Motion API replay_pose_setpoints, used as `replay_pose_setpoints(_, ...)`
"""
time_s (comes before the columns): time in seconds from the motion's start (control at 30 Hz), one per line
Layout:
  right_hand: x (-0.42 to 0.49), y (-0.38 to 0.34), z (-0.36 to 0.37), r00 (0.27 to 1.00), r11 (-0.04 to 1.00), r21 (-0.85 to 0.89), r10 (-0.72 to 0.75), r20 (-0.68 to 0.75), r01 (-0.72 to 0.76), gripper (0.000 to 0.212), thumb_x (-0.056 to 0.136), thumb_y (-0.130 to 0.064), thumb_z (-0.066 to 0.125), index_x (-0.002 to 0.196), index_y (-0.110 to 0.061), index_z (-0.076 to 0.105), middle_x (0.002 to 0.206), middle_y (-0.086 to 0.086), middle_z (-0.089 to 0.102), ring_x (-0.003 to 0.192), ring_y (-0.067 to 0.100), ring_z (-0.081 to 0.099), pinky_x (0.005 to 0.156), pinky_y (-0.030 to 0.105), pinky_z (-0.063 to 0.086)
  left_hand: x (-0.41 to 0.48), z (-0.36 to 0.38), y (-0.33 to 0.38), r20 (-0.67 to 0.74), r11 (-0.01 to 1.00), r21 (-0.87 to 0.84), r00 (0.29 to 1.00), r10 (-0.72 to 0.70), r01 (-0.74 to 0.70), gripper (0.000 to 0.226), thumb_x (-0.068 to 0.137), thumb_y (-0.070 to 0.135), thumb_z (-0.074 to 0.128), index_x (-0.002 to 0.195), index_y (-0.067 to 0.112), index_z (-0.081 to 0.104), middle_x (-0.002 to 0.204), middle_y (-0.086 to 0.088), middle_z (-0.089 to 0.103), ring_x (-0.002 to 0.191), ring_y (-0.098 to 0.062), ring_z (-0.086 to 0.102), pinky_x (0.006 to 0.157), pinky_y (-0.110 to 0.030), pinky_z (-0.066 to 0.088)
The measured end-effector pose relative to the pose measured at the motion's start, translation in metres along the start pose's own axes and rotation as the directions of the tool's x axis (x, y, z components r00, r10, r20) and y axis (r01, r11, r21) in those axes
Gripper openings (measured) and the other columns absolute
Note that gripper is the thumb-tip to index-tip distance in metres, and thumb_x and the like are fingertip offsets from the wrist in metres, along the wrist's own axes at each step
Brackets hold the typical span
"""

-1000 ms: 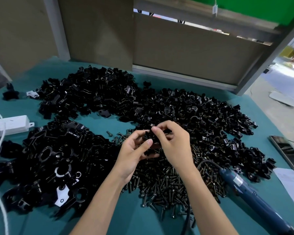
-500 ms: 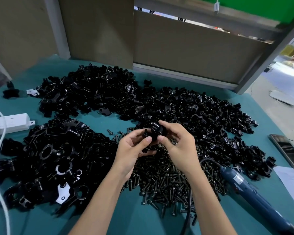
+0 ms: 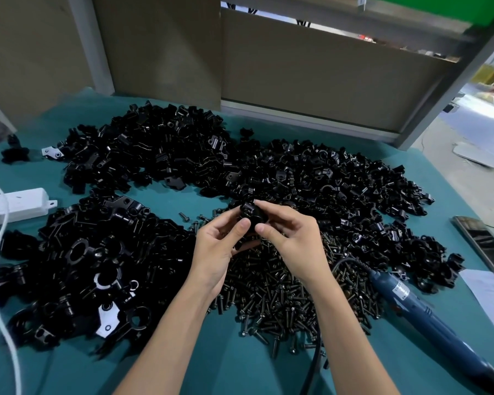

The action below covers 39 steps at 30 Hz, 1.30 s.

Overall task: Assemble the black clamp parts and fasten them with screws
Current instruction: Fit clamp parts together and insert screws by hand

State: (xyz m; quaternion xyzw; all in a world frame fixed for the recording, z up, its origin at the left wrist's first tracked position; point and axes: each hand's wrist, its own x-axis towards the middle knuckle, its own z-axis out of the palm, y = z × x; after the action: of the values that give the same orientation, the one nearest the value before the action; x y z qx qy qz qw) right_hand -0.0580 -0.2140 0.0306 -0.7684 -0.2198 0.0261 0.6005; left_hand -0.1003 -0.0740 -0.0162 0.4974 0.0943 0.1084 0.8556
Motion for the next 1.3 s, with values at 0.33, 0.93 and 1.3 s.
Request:
replay_pose_setpoints(0.33, -0.002, 0.001, 0.003, 0.999, 0.999, -0.03, 0.018, -0.03, -0.019, 0.042, 0.084, -0.003, 0.075, 0.12, -0.025, 0.069, 0.115, -0.001, 0.072, 0.105, 0.018, 0.068, 0.097, 0.04, 0.055, -0.004, 0.004, 0.002, 0.025, 0.996, -0.053, 0.997, 0.07, -0.069, 0.027, 0.075, 0.031, 0.077, 0.101, 0.03, 0.079, 0.102, 0.001, 0.077, 0.101, -0.015, 0.072, 0.081, -0.025, 0.057)
replay_pose_setpoints(0.93, -0.001, 0.037, -0.107, 0.903, 0.718, -0.569, 0.203, -0.379, -0.401, 0.031, 0.095, 0.004, 0.054, 0.092, -0.02, 0.073, 0.093, 0.006, 0.069, 0.051, 0.011, 0.051, 0.04, 0.014, 0.033, 0.004, -0.003, 0.0, -0.016, 0.936, -0.352, 0.999, -0.03, 0.023, 0.021, 0.085, 0.015, 0.066, 0.105, 0.007, 0.064, 0.115, -0.02, 0.06, 0.113, -0.034, 0.06, 0.085, -0.032, 0.058)
replay_pose_setpoints(1.3, -0.007, 0.031, -0.106, 0.935, 0.72, -0.599, 0.307, -0.177, -0.349, 0.008, 0.083, -0.012, 0.08, 0.086, -0.017, 0.075, 0.071, -0.007, 0.068, 0.061, -0.003, 0.06, 0.058, 0.004, 0.044, 0.002, -0.001, 0.003, 0.013, 0.933, -0.358, 0.999, -0.033, 0.035, 0.01, 0.087, 0.018, 0.065, 0.094, 0.015, 0.071, 0.129, -0.025, 0.062, 0.111, -0.035, 0.066, 0.084, -0.034, 0.058)
